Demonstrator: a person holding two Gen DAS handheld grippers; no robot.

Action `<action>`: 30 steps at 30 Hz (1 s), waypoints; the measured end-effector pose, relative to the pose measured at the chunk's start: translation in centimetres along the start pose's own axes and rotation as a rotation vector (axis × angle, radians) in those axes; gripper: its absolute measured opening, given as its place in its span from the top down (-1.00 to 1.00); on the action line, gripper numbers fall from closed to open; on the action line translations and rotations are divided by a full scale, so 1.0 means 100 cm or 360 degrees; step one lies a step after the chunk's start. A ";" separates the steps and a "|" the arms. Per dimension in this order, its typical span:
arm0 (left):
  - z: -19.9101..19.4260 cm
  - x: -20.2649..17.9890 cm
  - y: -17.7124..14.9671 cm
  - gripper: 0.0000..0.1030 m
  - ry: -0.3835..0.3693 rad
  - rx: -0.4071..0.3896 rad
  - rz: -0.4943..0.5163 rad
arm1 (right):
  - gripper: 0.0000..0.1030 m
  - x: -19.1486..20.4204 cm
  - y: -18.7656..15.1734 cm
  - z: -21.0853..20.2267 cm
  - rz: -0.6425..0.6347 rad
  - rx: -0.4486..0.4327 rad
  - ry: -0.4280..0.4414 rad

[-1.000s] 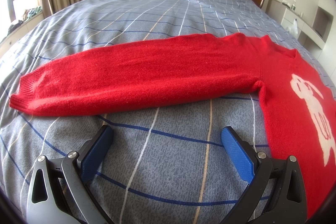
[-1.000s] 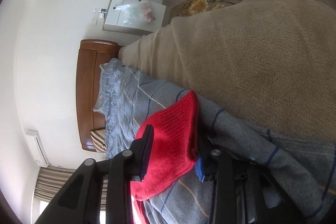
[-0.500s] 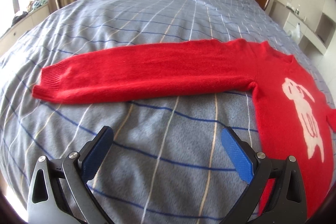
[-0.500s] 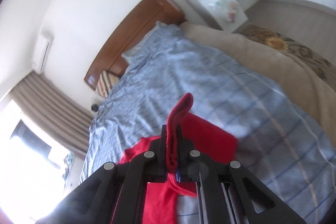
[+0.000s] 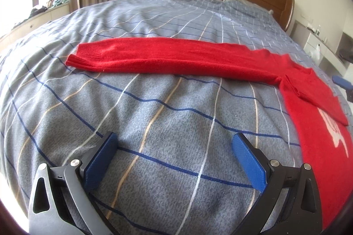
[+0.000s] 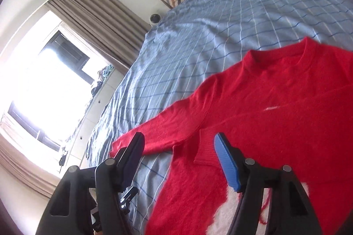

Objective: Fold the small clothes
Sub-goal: 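Grasp a sleeve cuff with the right gripper, fold it across the body, release, then grasp the other sleeve cuff with the left gripper, fold it across the body, release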

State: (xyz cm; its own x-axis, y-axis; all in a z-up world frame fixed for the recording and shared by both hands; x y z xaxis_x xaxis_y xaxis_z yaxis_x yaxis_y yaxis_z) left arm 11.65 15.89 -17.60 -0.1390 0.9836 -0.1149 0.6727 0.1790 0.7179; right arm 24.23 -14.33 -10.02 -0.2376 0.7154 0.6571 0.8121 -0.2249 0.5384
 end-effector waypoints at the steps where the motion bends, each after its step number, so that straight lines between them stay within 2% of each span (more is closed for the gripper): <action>1: -0.001 0.002 -0.002 -0.99 -0.0003 -0.0007 0.0010 | -0.29 -0.004 -0.010 -0.004 -0.0010 0.0011 0.0001; 4: 0.001 0.002 -0.002 -0.99 0.0003 -0.0013 0.0015 | -0.29 -0.020 -0.042 -0.041 -0.0153 -0.0020 -0.0110; 8: 0.002 -0.001 -0.003 -0.99 0.0036 -0.0019 0.0037 | -0.30 -0.056 -0.081 -0.122 -0.0396 -0.0112 -0.0511; 12: 0.005 -0.003 -0.004 -0.99 0.0044 0.0004 0.0044 | -0.31 -0.113 -0.105 -0.193 -0.0418 -0.0204 -0.0960; 15: 0.006 -0.002 -0.004 -0.99 0.0052 0.0008 0.0049 | -0.31 -0.155 -0.112 -0.227 -0.0340 -0.0263 -0.1210; 17: 0.006 -0.003 -0.005 -0.99 0.0061 0.0005 0.0055 | -0.34 -0.175 -0.117 -0.240 -0.0261 -0.0297 -0.1266; 20: 0.006 -0.003 -0.006 -0.99 0.0066 0.0000 0.0061 | -0.44 -0.198 -0.126 -0.242 -0.0147 -0.0348 -0.1217; 22: 0.004 -0.003 -0.007 -0.99 0.0063 0.0002 0.0062 | -0.50 -0.198 -0.132 -0.237 -0.0172 -0.0402 -0.1213; 24: -0.001 -0.003 -0.006 -0.99 0.0057 0.0032 0.0066 | -0.58 -0.196 -0.129 -0.233 -0.0190 -0.0386 -0.1228; 26: -0.008 -0.001 0.000 -0.99 0.0002 0.0086 0.0057 | -0.59 -0.196 -0.131 -0.233 -0.0196 -0.0390 -0.1219; 28: -0.015 0.014 0.015 -0.99 -0.0143 0.0104 -0.0064 | -0.60 -0.196 -0.134 -0.232 -0.0195 -0.0394 -0.1209; 30: -0.016 0.042 0.037 -0.99 -0.0236 0.0095 -0.0276 | -0.62 -0.196 -0.135 -0.231 -0.0204 -0.0394 -0.1215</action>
State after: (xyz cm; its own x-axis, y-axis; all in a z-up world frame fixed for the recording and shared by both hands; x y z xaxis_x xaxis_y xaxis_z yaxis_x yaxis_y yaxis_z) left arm 12.39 20.63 -14.33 -0.1510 0.9298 -0.3357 0.6907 0.3422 0.6371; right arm 5.60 -40.57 -17.98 0.1810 0.9794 0.0894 0.6406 -0.1864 0.7449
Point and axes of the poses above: each gripper's, at about its wrist camera, not at the fingertips, and z roughly the way its jaws point, x to its left, y to its top, the point moved 1 cm from there along z, roughly the way its jaws point, and after that the axes turned 1 degree about y, right-handed, at the moved point
